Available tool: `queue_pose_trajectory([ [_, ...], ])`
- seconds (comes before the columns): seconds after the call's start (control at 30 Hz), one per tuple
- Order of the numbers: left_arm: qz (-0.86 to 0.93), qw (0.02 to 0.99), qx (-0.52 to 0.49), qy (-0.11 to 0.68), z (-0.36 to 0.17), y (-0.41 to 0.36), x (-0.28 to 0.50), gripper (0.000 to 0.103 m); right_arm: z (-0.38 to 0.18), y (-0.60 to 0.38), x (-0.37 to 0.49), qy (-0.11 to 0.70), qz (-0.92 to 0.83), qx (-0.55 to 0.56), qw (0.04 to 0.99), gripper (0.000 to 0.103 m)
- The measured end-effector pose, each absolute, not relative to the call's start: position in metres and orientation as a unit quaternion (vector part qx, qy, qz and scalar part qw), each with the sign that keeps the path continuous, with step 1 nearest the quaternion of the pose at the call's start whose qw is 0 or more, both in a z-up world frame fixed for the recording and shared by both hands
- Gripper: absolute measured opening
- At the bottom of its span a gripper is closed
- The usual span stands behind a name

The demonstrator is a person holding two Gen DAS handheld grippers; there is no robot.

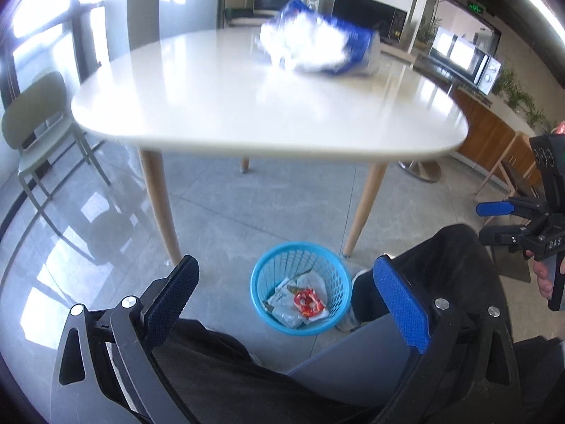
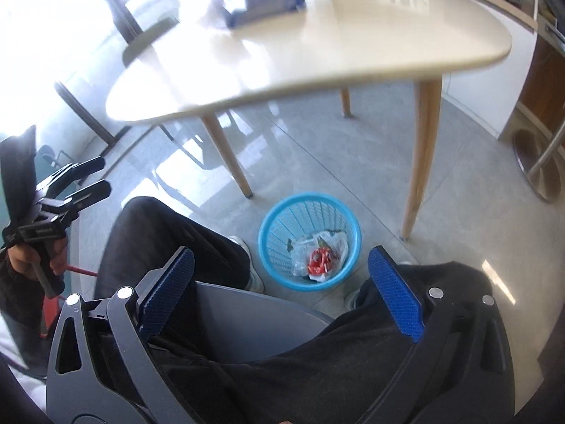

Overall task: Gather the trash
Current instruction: 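Raise both tools from the basket back toward the table, then grasp the clear plastic bag with the left tool while the right tool grasps the blue bag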

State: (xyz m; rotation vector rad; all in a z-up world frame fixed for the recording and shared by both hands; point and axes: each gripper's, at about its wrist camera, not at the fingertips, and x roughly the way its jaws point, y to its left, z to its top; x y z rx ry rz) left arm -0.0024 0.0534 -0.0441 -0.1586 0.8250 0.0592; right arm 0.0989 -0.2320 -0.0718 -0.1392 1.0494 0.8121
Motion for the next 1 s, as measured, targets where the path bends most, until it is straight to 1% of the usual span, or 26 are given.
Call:
queue_pose_trajectory([
  [0.27, 0.057, 0.922, -0.099, 0.370, -0.002, 0.064, 0.028, 0.097, 0.002, -0.229, 0.109, 0.410, 0.406, -0.048, 0.816, 0.094],
  [0.4, 0.067, 0.927, -0.111, 0.352, 0.017, 0.076, 0.053, 0.097, 0.027, -0.213, 0.132, 0.370, 0.400, -0.058, 0.836, 0.094],
  [0.57, 0.079, 0.933, -0.093, 0.339, 0.032, 0.082, 0.097, 0.097, 0.052, -0.177, 0.158, 0.310, 0.401, -0.078, 0.858, 0.094],
  [0.7, 0.085, 0.932, -0.091, 0.341, 0.033, 0.094, 0.125, 0.097, 0.056, -0.143, 0.178, 0.283, 0.397, -0.109, 0.866, 0.094],
  [1.0, 0.078, 0.927, -0.093, 0.355, 0.024, 0.111, 0.162, 0.097, 0.034, -0.111, 0.227, 0.320, 0.383, -0.101, 0.861, 0.093],
])
